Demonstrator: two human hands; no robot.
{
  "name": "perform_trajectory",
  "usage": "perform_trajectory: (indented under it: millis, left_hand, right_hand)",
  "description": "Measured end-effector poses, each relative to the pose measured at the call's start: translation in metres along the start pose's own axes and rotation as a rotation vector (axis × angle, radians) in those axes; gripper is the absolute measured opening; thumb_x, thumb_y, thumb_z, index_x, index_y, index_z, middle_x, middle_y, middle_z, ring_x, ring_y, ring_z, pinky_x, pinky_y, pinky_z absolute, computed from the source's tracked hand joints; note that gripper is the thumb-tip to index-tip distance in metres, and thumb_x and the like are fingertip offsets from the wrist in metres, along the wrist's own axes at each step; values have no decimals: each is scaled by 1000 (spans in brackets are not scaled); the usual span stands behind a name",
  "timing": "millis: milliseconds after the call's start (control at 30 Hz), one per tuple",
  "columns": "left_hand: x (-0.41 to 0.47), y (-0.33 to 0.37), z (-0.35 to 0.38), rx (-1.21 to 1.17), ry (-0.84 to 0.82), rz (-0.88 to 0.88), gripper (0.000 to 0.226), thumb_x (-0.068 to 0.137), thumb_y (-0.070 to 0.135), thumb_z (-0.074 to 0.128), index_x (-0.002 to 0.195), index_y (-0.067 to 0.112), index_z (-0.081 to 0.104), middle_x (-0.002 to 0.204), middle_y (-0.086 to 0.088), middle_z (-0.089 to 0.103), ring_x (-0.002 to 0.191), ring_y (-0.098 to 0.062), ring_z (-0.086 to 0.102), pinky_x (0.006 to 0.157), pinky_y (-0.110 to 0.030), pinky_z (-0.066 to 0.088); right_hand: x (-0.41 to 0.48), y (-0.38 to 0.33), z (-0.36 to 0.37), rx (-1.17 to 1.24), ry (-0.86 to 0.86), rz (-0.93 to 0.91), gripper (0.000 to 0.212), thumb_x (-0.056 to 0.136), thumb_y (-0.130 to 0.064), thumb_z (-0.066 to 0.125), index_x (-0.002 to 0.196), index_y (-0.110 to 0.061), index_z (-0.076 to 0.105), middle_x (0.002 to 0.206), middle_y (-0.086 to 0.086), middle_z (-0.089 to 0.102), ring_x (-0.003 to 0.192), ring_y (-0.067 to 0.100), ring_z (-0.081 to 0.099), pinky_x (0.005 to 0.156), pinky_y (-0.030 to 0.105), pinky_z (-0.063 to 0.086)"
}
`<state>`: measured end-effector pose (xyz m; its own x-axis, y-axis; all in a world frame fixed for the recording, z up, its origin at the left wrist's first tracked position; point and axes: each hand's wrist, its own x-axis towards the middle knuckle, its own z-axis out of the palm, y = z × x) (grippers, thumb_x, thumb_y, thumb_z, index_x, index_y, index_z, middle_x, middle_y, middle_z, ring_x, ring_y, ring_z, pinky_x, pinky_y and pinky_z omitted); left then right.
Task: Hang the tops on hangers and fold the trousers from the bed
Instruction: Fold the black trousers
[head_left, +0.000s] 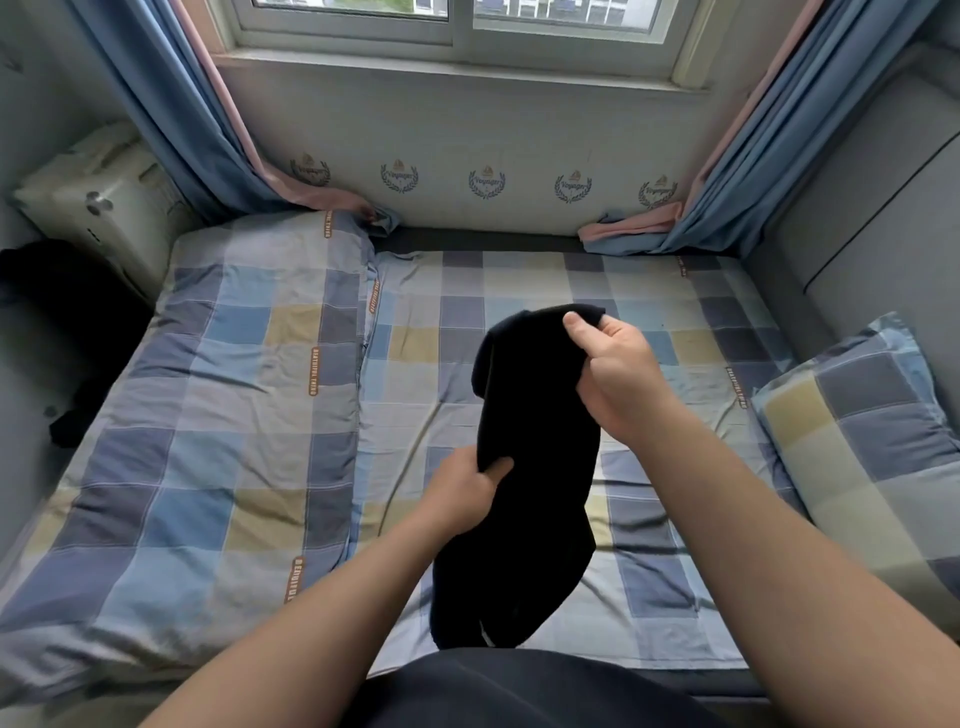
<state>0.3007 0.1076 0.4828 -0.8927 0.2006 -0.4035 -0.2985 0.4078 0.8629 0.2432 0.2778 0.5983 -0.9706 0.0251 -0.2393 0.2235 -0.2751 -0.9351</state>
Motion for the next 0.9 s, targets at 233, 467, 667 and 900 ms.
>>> perform_trajectory:
  millis: [233, 467, 667, 900]
  left_hand:
    - [6, 42, -20, -395, 337, -68, 17, 98, 24, 62, 88, 17, 74, 88, -3, 76, 90, -24, 72, 75, -35, 56]
    - [8, 73, -32, -700, 244, -111, 23, 101, 25, 60, 118, 11, 66, 112, -13, 73, 104, -31, 70, 92, -47, 57]
    - [9, 82, -29, -863, 251, -204, 28, 101, 20, 59, 125, 5, 61, 118, -18, 70, 107, -35, 68, 96, -49, 55]
    - [7, 87, -30, -1036, 189, -212, 29, 105, 13, 49, 131, 0, 56, 123, -21, 67, 110, -34, 67, 86, -42, 58]
  right_hand:
    - [-32, 63, -33, -503, -216, 60, 68, 81, -39, 80, 140, -33, 46, 127, -21, 61, 117, -2, 59, 93, 17, 50]
    - [-66, 132, -42, -601, -188, 306, 95, 62, -48, 89, 140, -26, 42, 130, -7, 60, 114, 5, 61, 94, 25, 51]
    - [-55, 126, -31, -565, -190, 291, 73, 59, -59, 82, 119, -24, 60, 111, -4, 69, 90, -1, 69, 76, 19, 55]
    - [-36, 121, -22, -829, 53, 82, 23, 87, -25, 62, 65, -21, 56, 58, -13, 58, 60, 11, 54, 52, 28, 38]
